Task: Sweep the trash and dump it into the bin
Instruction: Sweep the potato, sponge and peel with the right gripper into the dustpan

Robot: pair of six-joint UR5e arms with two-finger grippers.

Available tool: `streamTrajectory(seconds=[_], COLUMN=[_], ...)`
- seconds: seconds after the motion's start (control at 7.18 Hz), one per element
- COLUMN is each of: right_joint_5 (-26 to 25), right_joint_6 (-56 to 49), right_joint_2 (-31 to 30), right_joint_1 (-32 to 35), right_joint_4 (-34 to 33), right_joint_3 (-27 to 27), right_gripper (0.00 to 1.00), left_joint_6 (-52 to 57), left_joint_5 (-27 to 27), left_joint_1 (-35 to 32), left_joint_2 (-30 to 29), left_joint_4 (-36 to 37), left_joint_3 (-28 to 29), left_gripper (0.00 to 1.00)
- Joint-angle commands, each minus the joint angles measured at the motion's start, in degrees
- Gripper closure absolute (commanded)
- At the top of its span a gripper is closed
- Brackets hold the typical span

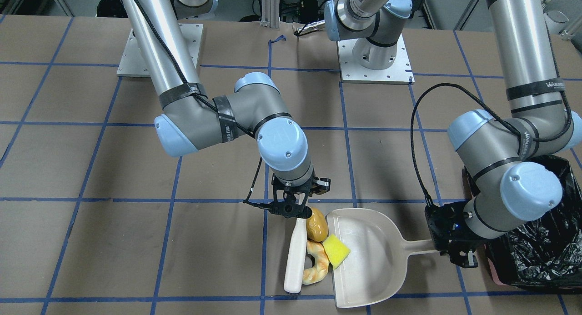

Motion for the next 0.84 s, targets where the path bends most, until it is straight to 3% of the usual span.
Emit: streamTrajectory(seconds=[0.0,0.14,0.7], right_joint_5=[0.6,3.5,7.1], right_joint_6=[3.5,4.9,9.8], right_joint_2=[1.9,2.7,5.6], right_joint_1=[2.3,3.2,5.4], right_joint_4=[-0.1,-0.2,-2.2], right_joint_3=[-3.0,-4.5,-9.7], right_gripper=[1.00,1.00,1.00], left_joint_6=[0.0,0.0,0.1], left_joint_5=[0.0,0.0,-0.1], left_joint_1=[0.0,0.0,0.0], left_joint_2=[0.0,0.0,0.0], left_joint_4=[0.0,0.0,0.0], left_joint_3=[0.0,0.0,0.0], left_gripper=[0.66,0.66,0.66])
